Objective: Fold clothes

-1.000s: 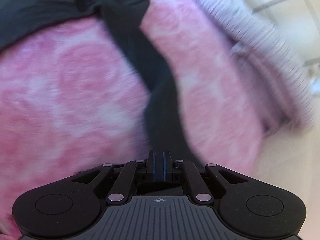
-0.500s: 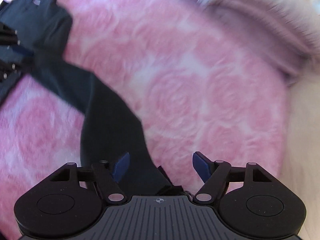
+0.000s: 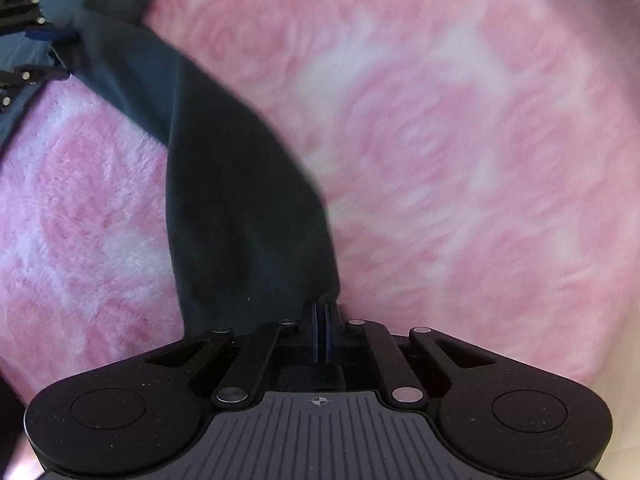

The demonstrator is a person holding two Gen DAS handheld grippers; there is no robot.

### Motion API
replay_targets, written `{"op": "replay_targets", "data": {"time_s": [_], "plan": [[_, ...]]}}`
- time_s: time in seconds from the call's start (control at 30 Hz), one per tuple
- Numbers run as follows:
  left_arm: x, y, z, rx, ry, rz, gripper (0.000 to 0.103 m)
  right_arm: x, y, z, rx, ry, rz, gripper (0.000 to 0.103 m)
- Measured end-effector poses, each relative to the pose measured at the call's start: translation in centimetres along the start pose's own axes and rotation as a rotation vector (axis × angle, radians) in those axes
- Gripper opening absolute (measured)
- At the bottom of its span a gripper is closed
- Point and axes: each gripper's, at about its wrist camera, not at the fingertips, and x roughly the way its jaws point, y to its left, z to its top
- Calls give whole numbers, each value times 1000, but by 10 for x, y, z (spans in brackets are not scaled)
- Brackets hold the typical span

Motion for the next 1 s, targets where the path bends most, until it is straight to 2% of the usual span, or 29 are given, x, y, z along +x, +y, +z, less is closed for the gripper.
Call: {"op": "replay_targets", "data": {"time_s": [0.07,0.1,0.17,0.4,0.5,0.63,0.77,0.83,0.9,0.97,1.0], "plan": [[1,-2,-1,15,7,-20,28,-29,4,-8,-53,-75,-205,3],[0,-3,-1,22,8,-30,28,-40,4,-12,-39,-112,-278,3],[-3,-3,1,34,-1,-47,28,-48,7,-20,-27,-142,-347,3],[-27,38,20,-1,-105,-52,31,-17,14,-39,0,-95,-282,3],[-13,71,38,40,-79,37,31,-15,17,-41,-5,-104,-292,3],[26,99,61,181,9,125,31,-14,21,-40,-11,-121,-307,3],[56,120,74,236,77,83,31,-11,17,-39,-14,-134,-298,3],[65,125,75,260,105,40,29,-11,17,-40,-11,-137,-294,3],[66,126,74,278,113,13,16,-10,16,-42,-4,-138,-283,3],[56,129,71,247,70,53,6,-11,12,-41,6,-143,-273,3],[51,131,70,232,48,74,6,-12,10,-42,12,-148,-269,3]]}}
